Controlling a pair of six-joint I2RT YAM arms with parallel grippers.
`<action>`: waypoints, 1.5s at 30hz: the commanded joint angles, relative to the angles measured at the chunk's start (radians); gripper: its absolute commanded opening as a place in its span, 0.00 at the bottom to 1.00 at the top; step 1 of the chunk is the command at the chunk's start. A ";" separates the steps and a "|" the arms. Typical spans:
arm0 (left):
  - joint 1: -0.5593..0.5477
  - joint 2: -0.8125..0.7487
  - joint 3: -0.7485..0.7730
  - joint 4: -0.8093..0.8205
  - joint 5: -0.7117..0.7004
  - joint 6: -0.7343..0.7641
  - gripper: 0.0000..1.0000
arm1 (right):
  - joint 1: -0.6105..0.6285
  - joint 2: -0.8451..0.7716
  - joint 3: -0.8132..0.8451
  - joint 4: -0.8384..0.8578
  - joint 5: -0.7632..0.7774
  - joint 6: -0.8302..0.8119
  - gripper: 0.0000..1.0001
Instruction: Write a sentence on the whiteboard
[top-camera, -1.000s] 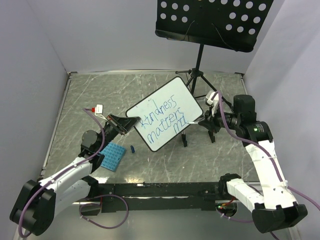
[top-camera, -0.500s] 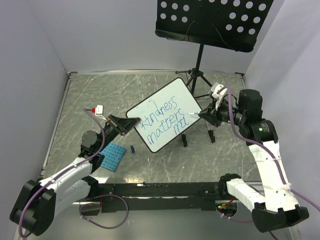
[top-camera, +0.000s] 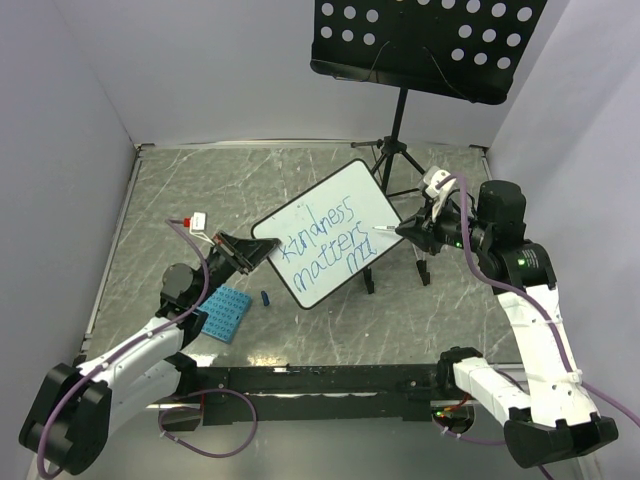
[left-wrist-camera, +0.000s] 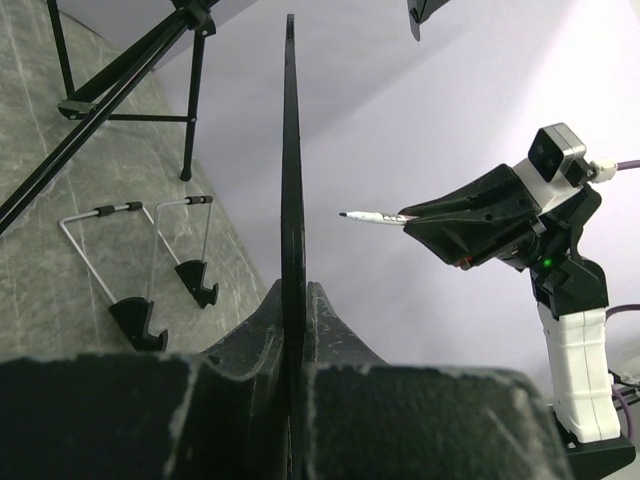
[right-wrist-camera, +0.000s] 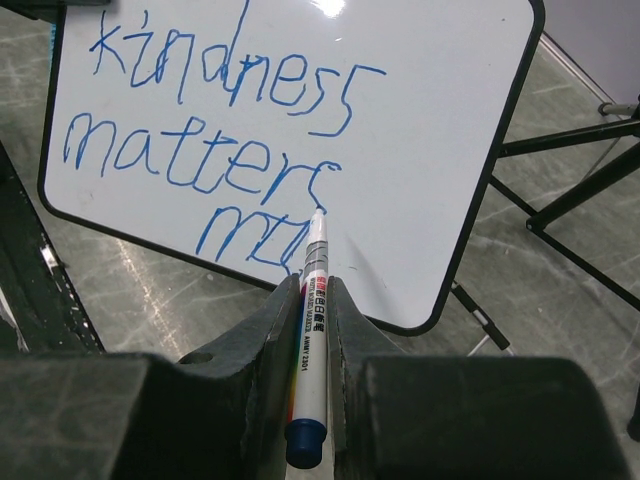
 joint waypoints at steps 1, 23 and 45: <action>0.007 -0.051 0.019 0.141 0.007 -0.016 0.01 | -0.007 -0.016 -0.006 0.045 -0.027 0.017 0.00; 0.011 -0.057 0.006 0.160 0.015 -0.018 0.01 | -0.008 -0.013 -0.006 0.036 -0.035 0.003 0.00; 0.017 -0.059 0.006 0.166 0.027 -0.022 0.01 | -0.025 -0.007 0.011 0.027 -0.038 0.000 0.00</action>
